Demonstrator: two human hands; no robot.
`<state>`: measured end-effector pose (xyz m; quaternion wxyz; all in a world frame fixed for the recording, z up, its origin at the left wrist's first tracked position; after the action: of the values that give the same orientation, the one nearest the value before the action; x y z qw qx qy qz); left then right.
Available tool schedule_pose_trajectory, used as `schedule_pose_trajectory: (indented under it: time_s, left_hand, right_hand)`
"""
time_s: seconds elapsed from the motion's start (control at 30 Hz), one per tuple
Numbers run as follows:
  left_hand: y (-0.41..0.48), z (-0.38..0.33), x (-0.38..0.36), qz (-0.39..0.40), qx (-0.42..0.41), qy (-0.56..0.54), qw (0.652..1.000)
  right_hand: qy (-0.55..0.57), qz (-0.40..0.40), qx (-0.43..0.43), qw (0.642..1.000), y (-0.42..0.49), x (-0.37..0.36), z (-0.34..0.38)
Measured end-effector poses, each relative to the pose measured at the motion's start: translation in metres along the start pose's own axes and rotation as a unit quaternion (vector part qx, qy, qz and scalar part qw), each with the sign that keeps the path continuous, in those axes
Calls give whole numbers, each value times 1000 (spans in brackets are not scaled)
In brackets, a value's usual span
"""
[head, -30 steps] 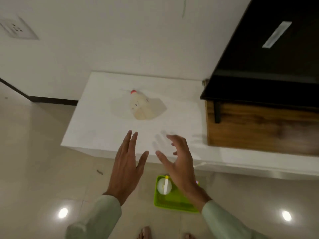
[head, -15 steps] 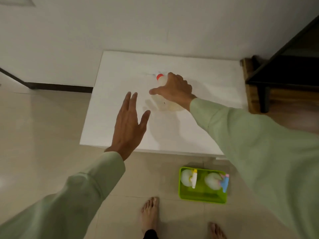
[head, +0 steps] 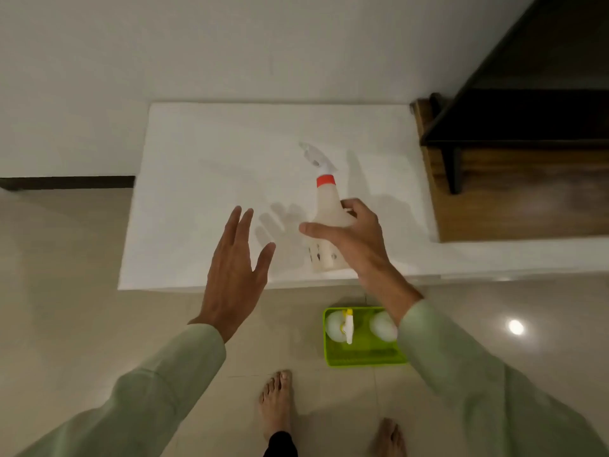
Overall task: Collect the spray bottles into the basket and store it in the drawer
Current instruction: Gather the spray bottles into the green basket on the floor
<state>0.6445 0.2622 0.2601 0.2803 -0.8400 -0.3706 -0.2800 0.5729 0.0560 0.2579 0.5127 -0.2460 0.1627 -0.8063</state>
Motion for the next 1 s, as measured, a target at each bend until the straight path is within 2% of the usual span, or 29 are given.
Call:
schedule_pose_trajectory:
  time_s: [0.3,0.47,0.73,1.0]
  left_hand:
    - [-63,-89,-123,90,-44,2,995]
    - [-91,-107,-199,145,-45,13,988]
    - [-90,-73,-290,201,-8,55,978]
    - [-53,-20,-337,202,-5,80,976]
  right_hand:
    - [155,-105,-47,981,-132,110,-142]
    - [213,-123,-77,966,-170,138,-237]
    - [178,-151,-90,968,-141,118,-353]
    - [103,-243,-43,964,-90,77,-411]
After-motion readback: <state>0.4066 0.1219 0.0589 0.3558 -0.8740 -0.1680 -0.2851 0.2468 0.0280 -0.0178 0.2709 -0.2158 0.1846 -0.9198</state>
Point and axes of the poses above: each hand's wrist, its own y-axis towards the middle knuckle, its own x-axis out of the back of the hand, z = x × y, the point moved 8 cm from there along y, towards the middle knuckle, and after that the axes turned 12 degrees about z, right-handed, at the moved point
